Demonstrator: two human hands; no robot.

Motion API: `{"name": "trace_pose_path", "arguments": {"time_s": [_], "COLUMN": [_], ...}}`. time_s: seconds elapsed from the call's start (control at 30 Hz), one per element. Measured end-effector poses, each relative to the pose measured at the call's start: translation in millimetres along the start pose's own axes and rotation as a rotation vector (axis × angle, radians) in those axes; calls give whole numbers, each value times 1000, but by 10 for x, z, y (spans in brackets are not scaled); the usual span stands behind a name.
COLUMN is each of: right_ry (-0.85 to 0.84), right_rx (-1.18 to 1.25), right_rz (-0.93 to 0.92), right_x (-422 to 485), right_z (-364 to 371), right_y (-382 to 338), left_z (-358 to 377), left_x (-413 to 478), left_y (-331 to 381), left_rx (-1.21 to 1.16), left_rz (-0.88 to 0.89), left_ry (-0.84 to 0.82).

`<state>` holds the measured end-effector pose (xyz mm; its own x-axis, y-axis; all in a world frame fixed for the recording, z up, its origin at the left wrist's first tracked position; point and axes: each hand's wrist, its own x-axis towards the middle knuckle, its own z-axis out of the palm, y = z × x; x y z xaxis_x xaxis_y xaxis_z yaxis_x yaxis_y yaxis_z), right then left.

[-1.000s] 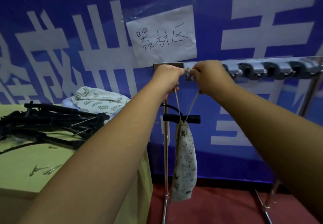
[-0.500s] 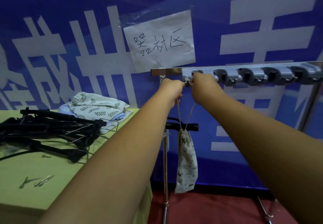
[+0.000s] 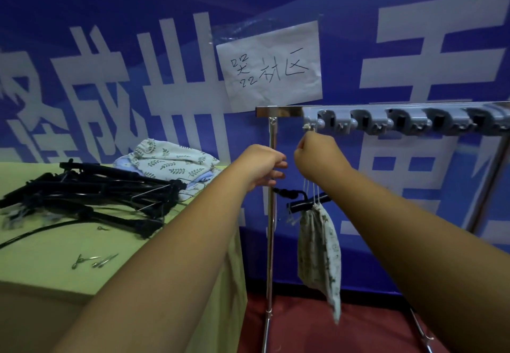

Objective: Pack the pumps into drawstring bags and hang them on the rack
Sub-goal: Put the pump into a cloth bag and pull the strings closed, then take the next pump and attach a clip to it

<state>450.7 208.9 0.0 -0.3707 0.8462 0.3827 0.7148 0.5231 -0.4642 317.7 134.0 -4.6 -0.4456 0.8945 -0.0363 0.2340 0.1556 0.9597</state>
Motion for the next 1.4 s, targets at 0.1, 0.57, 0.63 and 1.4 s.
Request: {"name": "trace_pose_path", "arguments": {"time_s": [0.1, 0.57, 0.63, 1.4], "right_ry": [-44, -269, -303, -476], "right_rx": [31, 128, 127, -180], "right_rz": [-61, -327, -382, -317], "right_x": [-145, -543, -601, -155], "right_z": [99, 1013, 1179, 2197], "right_y": [-287, -1765, -1990, -2758], "left_z": [-324, -2215, -2464, -3241], "left_x": [-156, -857, -912, -827], "left_y": [-129, -814, -912, -1874], "left_rx": [-21, -156, -181, 38], "left_rz": [-28, -84, -44, -206], "left_ry": [35, 461, 560, 569]}}
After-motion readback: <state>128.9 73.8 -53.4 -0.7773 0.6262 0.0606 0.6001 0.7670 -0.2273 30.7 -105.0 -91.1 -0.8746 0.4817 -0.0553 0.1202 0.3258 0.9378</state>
